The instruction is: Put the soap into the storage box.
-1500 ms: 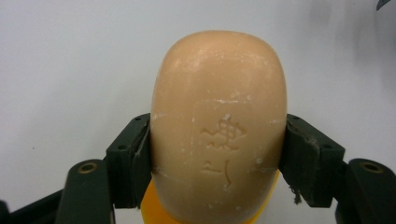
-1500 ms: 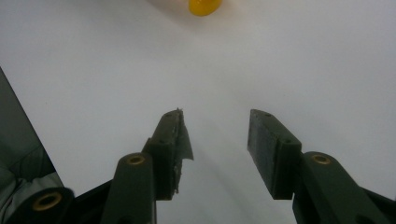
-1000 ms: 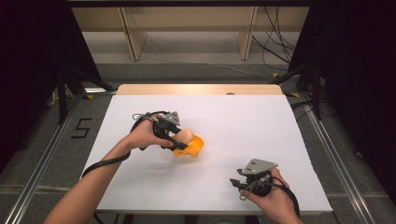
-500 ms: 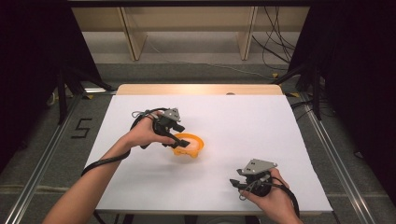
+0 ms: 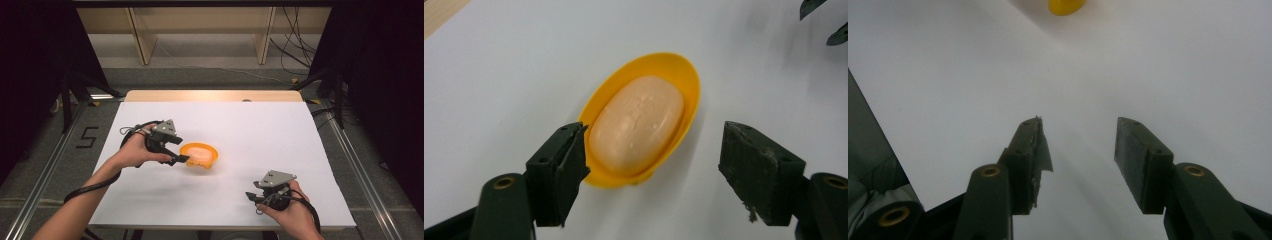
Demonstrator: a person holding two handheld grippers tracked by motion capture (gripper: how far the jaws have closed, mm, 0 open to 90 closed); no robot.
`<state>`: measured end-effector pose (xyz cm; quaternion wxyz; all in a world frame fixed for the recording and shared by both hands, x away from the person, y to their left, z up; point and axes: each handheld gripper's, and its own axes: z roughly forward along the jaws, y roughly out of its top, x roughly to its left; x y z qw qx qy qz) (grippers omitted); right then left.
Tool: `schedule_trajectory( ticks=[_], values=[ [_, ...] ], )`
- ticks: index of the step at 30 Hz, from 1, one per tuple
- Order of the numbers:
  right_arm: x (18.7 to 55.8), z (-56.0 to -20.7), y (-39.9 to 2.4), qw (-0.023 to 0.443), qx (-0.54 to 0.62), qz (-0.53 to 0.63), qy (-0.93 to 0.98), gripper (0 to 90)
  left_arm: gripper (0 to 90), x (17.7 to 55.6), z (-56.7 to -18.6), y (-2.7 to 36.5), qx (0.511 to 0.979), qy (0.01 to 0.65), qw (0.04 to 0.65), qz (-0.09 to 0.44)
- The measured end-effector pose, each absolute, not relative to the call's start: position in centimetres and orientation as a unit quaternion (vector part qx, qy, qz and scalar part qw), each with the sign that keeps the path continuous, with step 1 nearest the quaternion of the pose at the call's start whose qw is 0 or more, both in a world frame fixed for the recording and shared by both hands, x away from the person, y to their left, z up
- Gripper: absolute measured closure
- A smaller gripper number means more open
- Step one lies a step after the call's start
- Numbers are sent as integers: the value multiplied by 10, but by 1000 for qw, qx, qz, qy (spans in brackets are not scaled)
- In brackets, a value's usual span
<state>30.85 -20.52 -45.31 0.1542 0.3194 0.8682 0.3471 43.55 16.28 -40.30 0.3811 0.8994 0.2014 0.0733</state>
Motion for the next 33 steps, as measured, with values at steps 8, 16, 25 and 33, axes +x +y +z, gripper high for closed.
schedule_trajectory(
  ticks=[8, 16, 25, 33],
  values=[
    [308, -453, -204, 150, 323, 343, 869, 544, 249, 411, -412, 195, 886, 251, 382, 81],
    [307, -454, -204, 146, 328, 340, 869, 539, 254, 384, -438, 231, 860, 335, 372, 93],
    [307, -454, -202, 144, 325, 339, 871, 538, 263, 355, -471, 264, 851, 369, 365, 86],
    [309, -455, -203, 143, 328, 340, 870, 535, 266, 352, -471, 262, 845, 379, 367, 85]
  ],
)
